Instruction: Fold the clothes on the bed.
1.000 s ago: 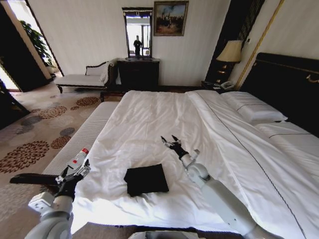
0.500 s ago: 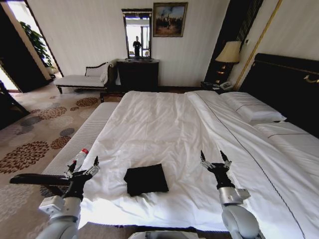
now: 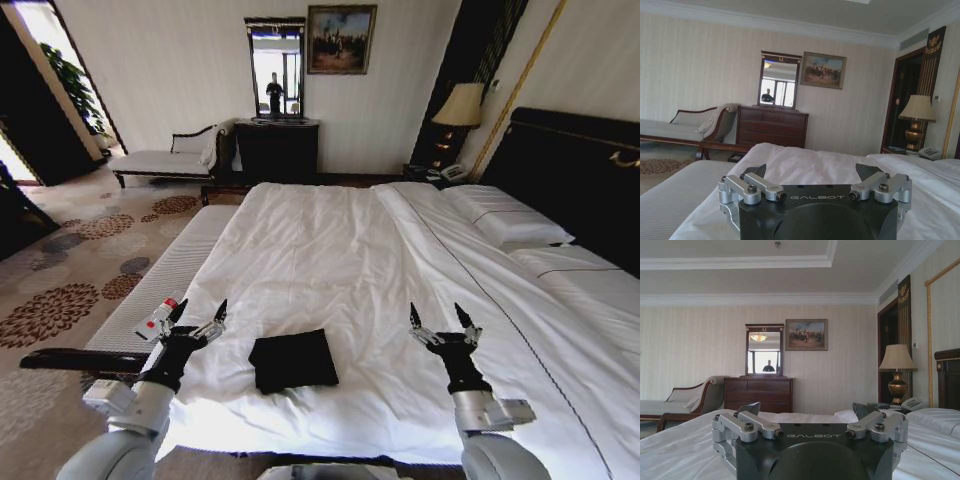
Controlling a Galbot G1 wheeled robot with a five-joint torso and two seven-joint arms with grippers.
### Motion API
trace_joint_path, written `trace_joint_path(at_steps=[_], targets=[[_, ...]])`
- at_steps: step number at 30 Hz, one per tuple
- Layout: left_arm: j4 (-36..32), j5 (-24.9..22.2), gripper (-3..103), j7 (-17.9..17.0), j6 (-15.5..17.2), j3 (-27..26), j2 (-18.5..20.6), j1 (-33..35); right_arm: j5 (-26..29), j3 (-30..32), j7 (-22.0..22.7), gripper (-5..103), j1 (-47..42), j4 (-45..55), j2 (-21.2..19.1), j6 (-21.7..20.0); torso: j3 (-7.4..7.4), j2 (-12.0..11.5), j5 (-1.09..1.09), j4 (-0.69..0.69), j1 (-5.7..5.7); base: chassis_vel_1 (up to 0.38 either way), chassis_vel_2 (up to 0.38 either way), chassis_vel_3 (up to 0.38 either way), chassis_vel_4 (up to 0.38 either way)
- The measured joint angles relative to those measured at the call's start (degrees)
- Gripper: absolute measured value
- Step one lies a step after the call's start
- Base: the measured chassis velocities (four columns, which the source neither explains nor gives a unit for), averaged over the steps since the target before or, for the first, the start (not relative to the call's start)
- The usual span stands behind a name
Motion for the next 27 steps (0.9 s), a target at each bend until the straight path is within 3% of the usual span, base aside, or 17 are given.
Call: trace_joint_path(at_steps=[27], targets=[[0.07, 0.28, 100, -0.07, -0.05, -0.09, -0.22, 0.08, 0.26, -0.36, -0.12, 100, 0.34, -0.49, -0.06, 0.01, 0.0, -0.01, 0.01, -0.01, 0.0, 0.0, 0.0, 0.0, 0.0]])
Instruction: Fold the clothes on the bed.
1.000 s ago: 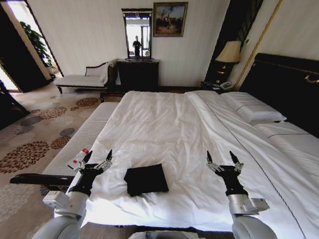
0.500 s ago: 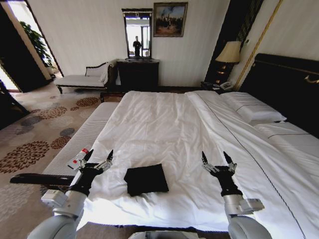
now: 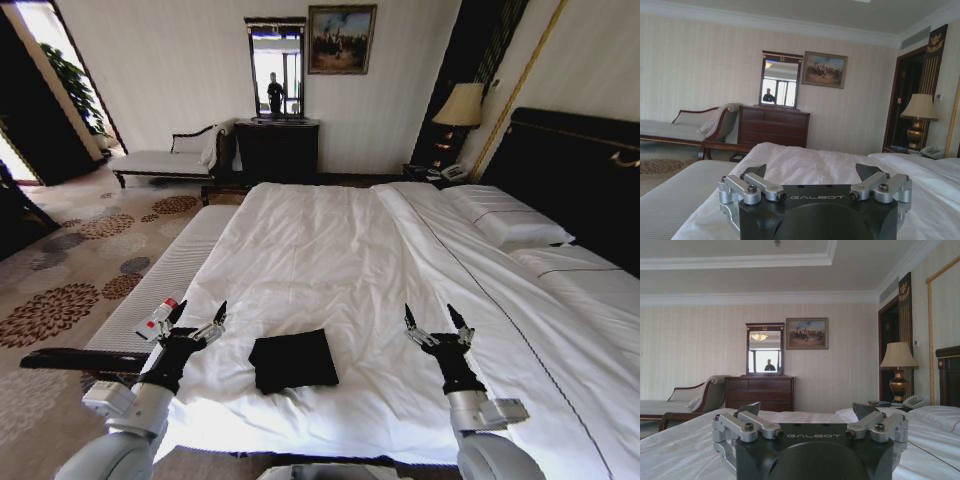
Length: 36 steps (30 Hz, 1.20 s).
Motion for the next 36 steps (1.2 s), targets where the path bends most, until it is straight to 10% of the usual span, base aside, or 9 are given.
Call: trace_joint_path(at_steps=[36], targets=[[0.04, 0.01, 100, -0.09, 0.02, 0.0, -0.05, -0.01, 0.02, -0.05, 0.0, 100, 0.05, -0.07, -0.01, 0.05, 0.0, 0.0, 0.0, 0.0, 0.0, 0.0, 0.0, 0.0, 0.0]])
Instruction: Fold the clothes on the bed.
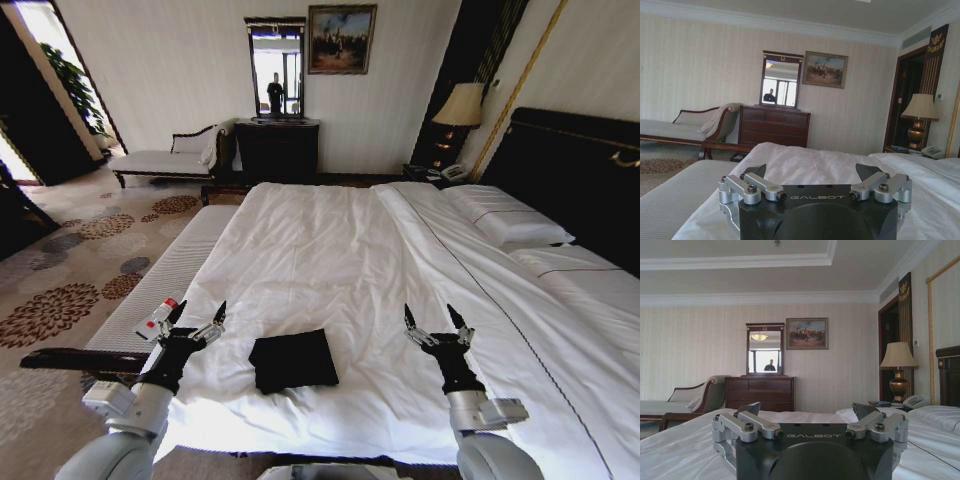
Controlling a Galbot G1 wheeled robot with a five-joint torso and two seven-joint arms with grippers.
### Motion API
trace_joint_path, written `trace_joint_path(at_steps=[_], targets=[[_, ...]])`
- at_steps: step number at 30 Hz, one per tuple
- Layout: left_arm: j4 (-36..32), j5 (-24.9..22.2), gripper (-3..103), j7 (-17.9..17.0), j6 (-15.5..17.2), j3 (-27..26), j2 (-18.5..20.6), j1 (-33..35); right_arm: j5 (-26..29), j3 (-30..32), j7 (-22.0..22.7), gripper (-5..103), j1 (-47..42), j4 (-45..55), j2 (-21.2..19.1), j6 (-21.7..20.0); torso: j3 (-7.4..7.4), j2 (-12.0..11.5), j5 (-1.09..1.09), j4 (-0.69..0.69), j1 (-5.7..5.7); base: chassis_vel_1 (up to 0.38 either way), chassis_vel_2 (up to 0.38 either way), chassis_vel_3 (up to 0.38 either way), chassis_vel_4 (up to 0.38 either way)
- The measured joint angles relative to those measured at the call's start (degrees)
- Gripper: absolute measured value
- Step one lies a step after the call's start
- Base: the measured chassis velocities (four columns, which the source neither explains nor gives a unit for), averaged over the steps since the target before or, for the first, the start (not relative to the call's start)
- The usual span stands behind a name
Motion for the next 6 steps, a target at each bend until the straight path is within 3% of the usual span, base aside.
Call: trace_joint_path(at_steps=[6], targets=[[0.0, 0.0, 100, 0.0, 0.0, 0.0, 0.0, 0.0, 0.0, 0.0, 0.0, 100, 0.0, 0.0, 0.0, 0.0, 0.0, 0.0, 0.0, 0.0, 0.0, 0.0, 0.0, 0.0, 0.0]])
